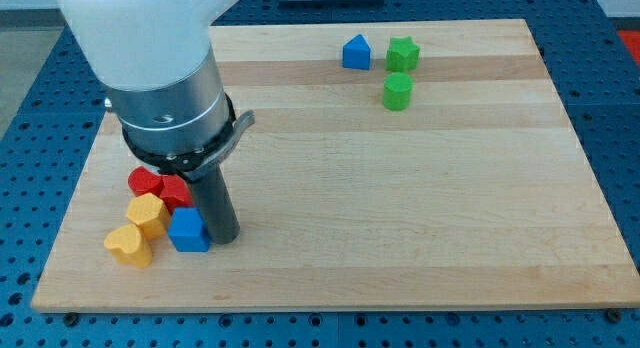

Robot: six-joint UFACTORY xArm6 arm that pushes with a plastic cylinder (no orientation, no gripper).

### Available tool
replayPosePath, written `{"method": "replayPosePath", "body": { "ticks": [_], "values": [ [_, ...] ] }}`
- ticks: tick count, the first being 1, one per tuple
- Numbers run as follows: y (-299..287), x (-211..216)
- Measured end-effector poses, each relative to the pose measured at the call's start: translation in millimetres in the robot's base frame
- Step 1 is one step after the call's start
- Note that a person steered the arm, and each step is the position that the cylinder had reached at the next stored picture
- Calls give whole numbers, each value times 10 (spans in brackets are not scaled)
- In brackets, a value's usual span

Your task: Move the green circle towards bottom center

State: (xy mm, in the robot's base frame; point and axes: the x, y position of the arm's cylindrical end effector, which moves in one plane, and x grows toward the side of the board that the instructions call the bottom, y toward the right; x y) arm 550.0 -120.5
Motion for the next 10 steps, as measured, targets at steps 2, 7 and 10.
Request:
{"method": "replayPosePath", "body": {
  "ticks": [2,7,10],
  "values": [
    [-34,13],
    [2367,-1221],
    [2641,-2135]
  ]
}}
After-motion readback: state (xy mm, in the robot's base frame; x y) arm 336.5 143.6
